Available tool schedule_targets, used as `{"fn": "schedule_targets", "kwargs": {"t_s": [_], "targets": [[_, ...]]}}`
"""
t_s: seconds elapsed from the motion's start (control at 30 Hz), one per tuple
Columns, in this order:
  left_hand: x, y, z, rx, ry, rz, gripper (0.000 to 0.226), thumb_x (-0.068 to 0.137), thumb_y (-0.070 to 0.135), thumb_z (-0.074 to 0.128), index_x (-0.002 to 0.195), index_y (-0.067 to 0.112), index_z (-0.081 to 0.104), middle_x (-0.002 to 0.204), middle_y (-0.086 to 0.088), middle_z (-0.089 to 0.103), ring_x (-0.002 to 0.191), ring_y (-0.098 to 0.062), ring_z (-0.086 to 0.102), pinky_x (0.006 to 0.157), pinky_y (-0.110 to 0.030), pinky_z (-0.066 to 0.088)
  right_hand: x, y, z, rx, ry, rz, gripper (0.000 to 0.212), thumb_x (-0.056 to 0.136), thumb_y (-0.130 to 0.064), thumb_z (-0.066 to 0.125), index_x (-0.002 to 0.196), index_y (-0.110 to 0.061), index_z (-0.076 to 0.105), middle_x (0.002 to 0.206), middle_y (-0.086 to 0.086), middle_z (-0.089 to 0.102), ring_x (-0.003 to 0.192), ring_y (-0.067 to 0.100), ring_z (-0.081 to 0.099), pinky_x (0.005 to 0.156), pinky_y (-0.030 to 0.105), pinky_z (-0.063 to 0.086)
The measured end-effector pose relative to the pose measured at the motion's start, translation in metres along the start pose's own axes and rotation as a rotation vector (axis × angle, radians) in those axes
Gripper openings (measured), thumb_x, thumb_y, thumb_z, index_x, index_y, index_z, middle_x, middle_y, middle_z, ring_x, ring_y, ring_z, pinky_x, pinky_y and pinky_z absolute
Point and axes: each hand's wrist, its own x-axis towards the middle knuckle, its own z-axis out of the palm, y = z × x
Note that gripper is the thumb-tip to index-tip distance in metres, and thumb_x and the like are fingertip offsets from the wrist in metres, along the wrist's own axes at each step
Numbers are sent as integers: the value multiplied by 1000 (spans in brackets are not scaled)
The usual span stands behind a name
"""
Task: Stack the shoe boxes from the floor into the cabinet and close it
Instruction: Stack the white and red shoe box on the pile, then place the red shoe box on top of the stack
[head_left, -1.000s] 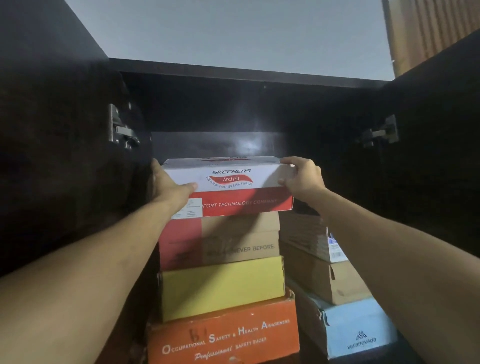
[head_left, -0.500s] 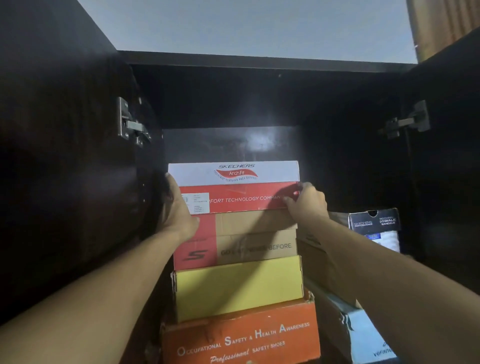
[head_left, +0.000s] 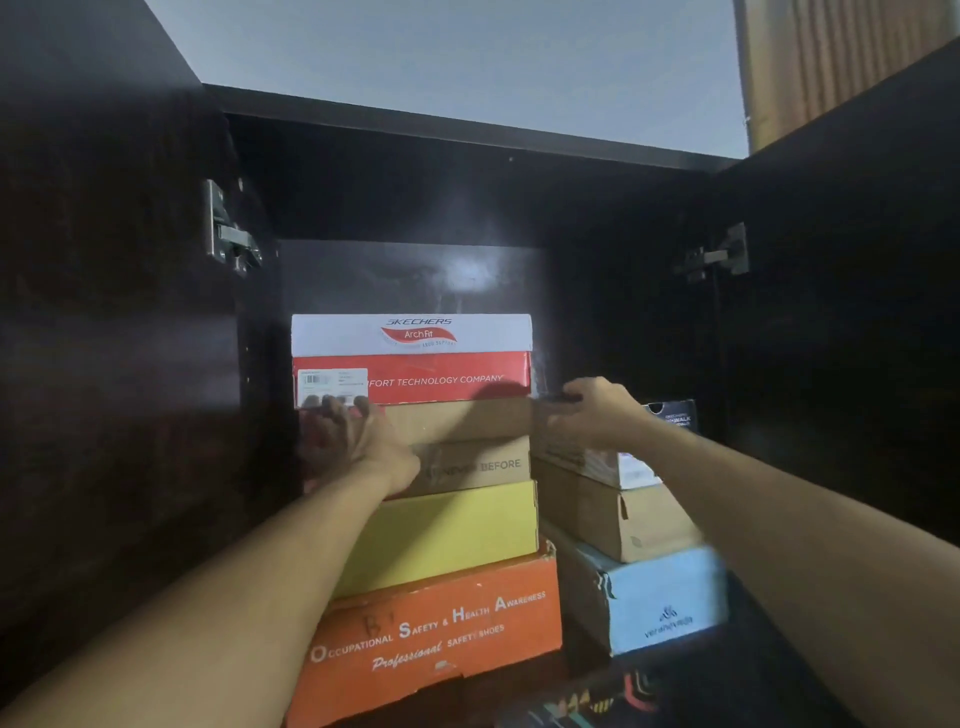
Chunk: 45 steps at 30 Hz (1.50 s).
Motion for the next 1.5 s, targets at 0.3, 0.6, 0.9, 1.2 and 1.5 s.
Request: {"fn": "schedule_targets", "kwargs": {"t_s": [0.3, 0.6, 0.9, 1.2, 1.5], "targets": [[-117, 95, 17, -244, -314, 368, 53, 55, 43, 72, 99, 14, 65, 109, -10, 66, 99, -31, 62, 84, -39, 54, -139, 58, -102, -187, -117, 183, 34, 82, -32, 73, 106, -7, 70, 83, 13, 72, 64, 14, 66, 61, 35, 62], [-285, 183, 61, -343, -838, 732, 58, 71, 49, 78, 112, 10, 65, 119, -5, 64, 104, -23, 61, 94, -35, 49, -303, 144, -168, -373, -242, 521, 35, 88, -32, 70, 110, -6, 68, 92, 7, 72, 82, 21, 72, 73, 38, 62], [-441, 255, 151, -294, -1205, 969, 56, 71, 49, 78, 109, 10, 67, 109, -6, 66, 98, -25, 63, 94, -39, 50, -442, 283, -202, -309, -317, 915, 47, 91, -28, 66, 123, 5, 57, 104, 10, 65, 91, 22, 70, 83, 49, 58], [-583, 314, 282, -267, -1465, 962, 78, 77, 41, 78, 139, 8, 47, 139, -7, 51, 124, -21, 51, 101, -32, 44, -570, 463, -191, -493, -369, 1247, 54, 87, -41, 68, 122, -1, 63, 110, 15, 69, 95, 35, 70, 78, 39, 59], [-676, 352, 361, -361, -1572, 948, 73, 78, 37, 77, 139, 11, 47, 140, -7, 49, 126, -20, 50, 101, -29, 41, -649, 589, -159, -547, -150, 1408, 90, 62, -70, 49, 134, -16, 47, 135, 14, 47, 129, 33, 39, 105, 44, 39]]}}
